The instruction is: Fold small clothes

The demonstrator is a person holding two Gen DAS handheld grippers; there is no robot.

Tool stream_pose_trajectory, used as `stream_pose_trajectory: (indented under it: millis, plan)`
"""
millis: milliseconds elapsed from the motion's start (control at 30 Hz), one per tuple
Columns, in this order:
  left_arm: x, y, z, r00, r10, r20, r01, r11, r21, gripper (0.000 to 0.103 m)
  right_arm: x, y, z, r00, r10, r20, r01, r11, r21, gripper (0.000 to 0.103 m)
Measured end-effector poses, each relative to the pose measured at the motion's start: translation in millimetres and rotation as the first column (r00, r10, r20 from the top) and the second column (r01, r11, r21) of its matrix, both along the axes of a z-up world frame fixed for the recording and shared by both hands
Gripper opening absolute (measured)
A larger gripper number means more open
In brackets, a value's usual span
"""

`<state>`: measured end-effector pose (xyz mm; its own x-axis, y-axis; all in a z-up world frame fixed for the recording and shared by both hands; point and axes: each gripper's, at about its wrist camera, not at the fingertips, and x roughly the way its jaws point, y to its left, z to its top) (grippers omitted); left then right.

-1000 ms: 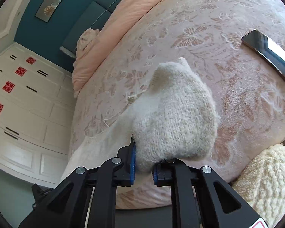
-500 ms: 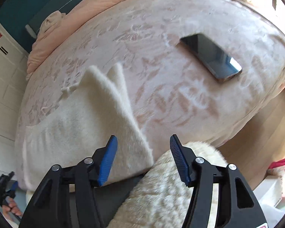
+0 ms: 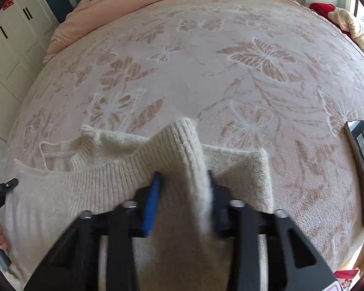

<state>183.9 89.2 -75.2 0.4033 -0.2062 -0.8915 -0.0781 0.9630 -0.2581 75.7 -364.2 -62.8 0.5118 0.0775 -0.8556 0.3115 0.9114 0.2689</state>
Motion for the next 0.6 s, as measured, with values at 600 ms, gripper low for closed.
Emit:
stream_pose_trajectory:
  millis: [600]
  plan:
    - [-17.3, -1.8, 44.7, 0.993, -0.033, 0.118, 0.009, 0.98, 0.2, 0.027, -45.1, 27.5, 64.4, 0.99, -0.035, 0.135, 0.049, 0.994, -0.101, 0.025]
